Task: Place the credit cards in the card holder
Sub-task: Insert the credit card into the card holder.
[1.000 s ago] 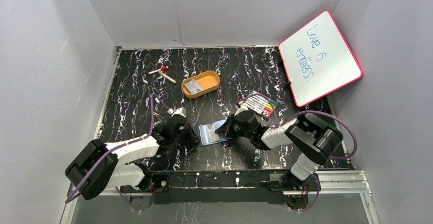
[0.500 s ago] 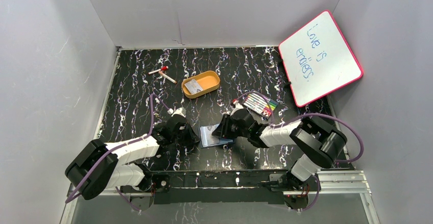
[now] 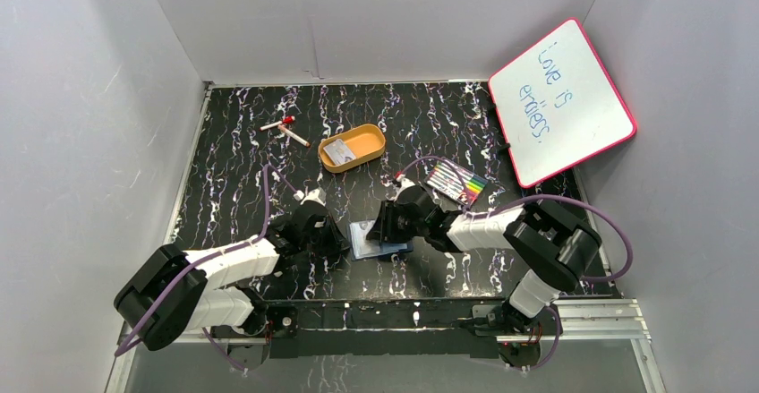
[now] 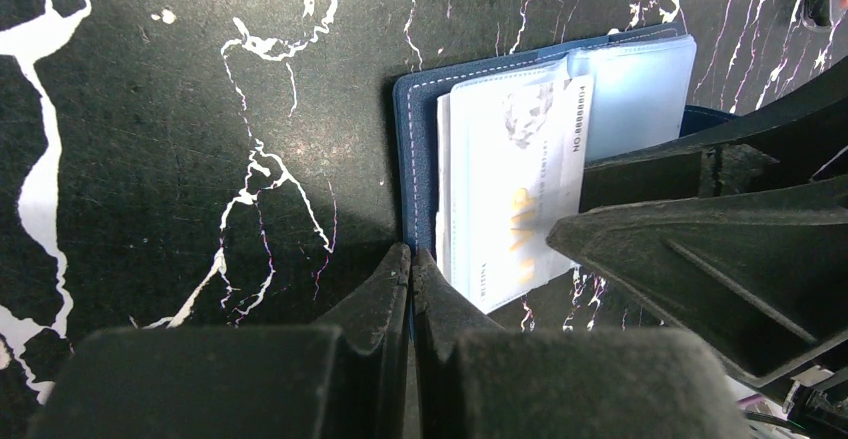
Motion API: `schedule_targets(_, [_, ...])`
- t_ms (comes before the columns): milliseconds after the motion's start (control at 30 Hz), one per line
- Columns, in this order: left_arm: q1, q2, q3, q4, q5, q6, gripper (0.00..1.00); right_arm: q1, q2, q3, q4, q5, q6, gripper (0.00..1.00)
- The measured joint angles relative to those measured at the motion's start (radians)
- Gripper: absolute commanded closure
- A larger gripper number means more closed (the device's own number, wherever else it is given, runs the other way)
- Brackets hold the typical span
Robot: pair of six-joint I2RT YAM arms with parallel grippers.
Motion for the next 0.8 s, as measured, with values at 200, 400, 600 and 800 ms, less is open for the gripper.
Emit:
schedule_targets(200, [0.000, 0.002, 0.000, 0.003, 0.001, 0.000, 1.00, 0.018, 0.032, 0.032, -0.003, -0.014, -0.014, 0.56])
schedule_targets(400, [0.000, 0.003, 0.000, 0.004, 0.001, 0.000, 1.00, 0.020, 0.035, 0.045, -0.025, -0.015, -0.019, 0.52])
schedule_targets(600, [0.000, -0.008, 0.010, -0.031, -0.016, 0.010, 1.00, 0.029, 0.029, 0.103, -0.122, -0.006, -0.052, 0.35])
schedule_targets(800, [0.000, -0.061, 0.018, -0.108, -0.065, 0.031, 1.00, 0.034, -0.011, 0.159, -0.285, 0.048, -0.102, 0.31])
